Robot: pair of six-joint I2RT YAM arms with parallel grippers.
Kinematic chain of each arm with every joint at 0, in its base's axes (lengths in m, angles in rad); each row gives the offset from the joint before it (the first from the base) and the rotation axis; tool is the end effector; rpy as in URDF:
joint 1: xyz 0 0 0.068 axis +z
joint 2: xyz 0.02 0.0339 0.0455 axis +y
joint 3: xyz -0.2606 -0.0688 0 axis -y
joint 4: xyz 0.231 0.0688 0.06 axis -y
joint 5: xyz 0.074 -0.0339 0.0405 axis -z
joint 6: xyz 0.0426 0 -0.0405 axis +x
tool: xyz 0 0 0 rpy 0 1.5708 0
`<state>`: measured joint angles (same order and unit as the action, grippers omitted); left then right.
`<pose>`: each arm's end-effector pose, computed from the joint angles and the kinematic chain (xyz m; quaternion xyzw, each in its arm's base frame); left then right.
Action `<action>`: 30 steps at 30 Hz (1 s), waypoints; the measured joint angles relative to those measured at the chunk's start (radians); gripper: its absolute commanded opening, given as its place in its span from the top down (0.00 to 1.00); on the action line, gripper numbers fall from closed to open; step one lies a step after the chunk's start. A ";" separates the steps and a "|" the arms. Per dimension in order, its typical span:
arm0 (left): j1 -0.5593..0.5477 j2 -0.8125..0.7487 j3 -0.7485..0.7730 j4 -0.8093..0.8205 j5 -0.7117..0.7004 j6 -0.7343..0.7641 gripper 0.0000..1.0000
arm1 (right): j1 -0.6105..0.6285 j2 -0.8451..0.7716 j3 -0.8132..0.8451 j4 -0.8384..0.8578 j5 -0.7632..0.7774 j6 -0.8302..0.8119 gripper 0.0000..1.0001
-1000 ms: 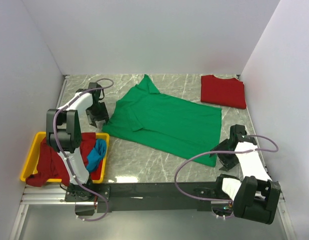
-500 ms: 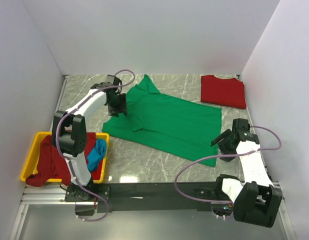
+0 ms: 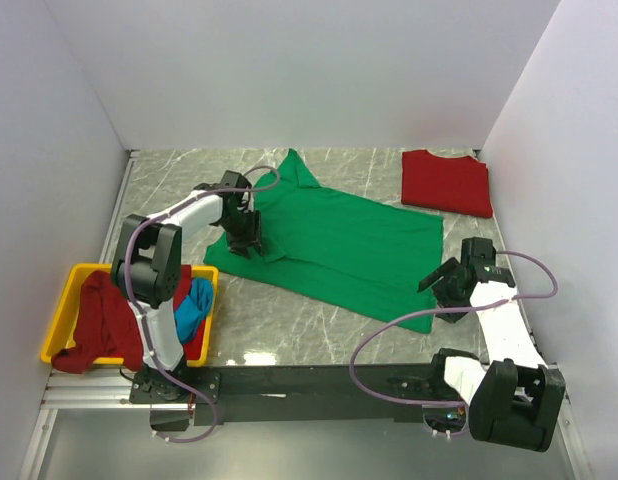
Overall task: Fold and stack the t-shirts
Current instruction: Fold the tshirt
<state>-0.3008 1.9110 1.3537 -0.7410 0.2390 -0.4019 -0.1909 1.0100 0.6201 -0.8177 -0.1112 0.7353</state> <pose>0.3464 -0.1180 0.1768 -0.0335 0.9832 -0.1573 0.0860 0.1572 -0.0256 0.1931 0.4297 0.8831 0.1011 0.1590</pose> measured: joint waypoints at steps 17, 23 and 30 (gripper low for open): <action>-0.019 0.051 0.000 0.042 0.064 -0.023 0.59 | 0.002 -0.021 -0.035 0.017 -0.018 0.005 0.23; -0.024 0.054 0.002 0.044 0.076 -0.029 0.57 | 0.002 -0.021 -0.035 0.018 -0.021 0.006 0.23; -0.033 0.071 0.018 0.044 0.087 -0.029 0.60 | 0.003 -0.021 -0.038 0.019 -0.029 0.008 0.23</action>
<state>-0.3336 1.9823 1.3716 -0.6968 0.3264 -0.4309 -0.1875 0.9894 0.5819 -0.7986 -0.1402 0.7429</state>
